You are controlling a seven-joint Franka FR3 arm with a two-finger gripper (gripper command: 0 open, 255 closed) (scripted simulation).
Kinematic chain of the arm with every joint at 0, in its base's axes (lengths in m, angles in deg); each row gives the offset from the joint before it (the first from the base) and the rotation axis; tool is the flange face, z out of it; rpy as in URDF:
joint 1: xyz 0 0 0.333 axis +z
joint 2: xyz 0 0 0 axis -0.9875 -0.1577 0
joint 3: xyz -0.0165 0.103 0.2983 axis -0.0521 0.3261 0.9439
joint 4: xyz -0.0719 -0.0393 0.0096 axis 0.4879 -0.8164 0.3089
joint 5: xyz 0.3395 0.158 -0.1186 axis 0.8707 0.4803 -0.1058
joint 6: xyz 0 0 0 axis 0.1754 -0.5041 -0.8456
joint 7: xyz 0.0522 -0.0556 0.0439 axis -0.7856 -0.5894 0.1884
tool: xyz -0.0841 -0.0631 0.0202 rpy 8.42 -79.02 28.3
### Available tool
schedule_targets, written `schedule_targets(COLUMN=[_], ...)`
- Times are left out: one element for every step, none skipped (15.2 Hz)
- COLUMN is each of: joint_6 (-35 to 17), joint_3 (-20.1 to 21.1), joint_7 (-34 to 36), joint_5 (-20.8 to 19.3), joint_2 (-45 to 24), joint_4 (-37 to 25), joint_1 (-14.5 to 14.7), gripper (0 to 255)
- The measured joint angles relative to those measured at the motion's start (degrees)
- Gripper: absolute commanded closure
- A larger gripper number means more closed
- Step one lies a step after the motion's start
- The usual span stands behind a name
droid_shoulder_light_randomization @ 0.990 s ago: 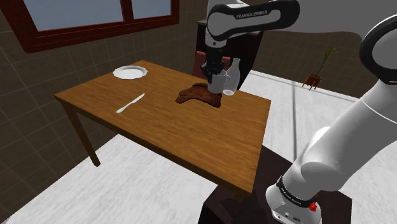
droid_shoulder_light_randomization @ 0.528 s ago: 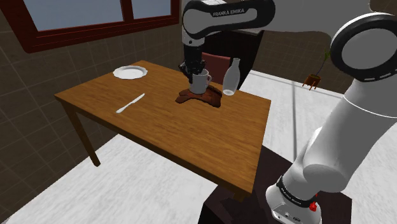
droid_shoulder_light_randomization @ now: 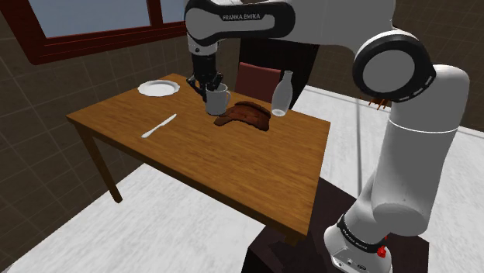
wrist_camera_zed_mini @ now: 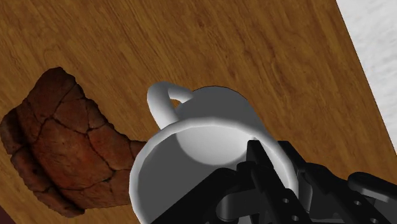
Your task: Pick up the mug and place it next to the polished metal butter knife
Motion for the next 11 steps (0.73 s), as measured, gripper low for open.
schedule_targets(joint_6=[1.0, 2.1, 3.9, 5.2, 6.9, 7.1, 6.9, 6.4, 5.9, 4.9, 3.9], joint_3=[0.3, 0.6, 0.7, 0.8, 1.0, 1.0, 1.0, 1.0, 1.0, 1.1, 1.1], joint_7=[0.9, 1.8, 2.2, 2.9, 3.6, 3.9, 4.1, 4.2, 4.4, 4.4, 4.5], joint_5=[-0.2, -0.4, -0.7, -0.9, -1.2, -1.3, -1.4, -1.4, -1.4, -1.4, -1.4], joint_2=[-2.2, -4.2, -7.1, -9.6, -12.4, -13.5, -14.2, -14.5, -14.5, -14.2, -14.1], joint_4=[-3.2, -6.2, -10.9, -14.6, -19.0, -20.3, -20.9, -20.6, -20.1, -18.8, -17.6], joint_1=[0.7, 1.5, 2.1, 2.8, 3.6, 4.0, 4.1, 4.2, 4.3, 4.2, 4.2], gripper=[255, 255, 255, 255, 255, 255, 255, 255, 255, 255, 255])
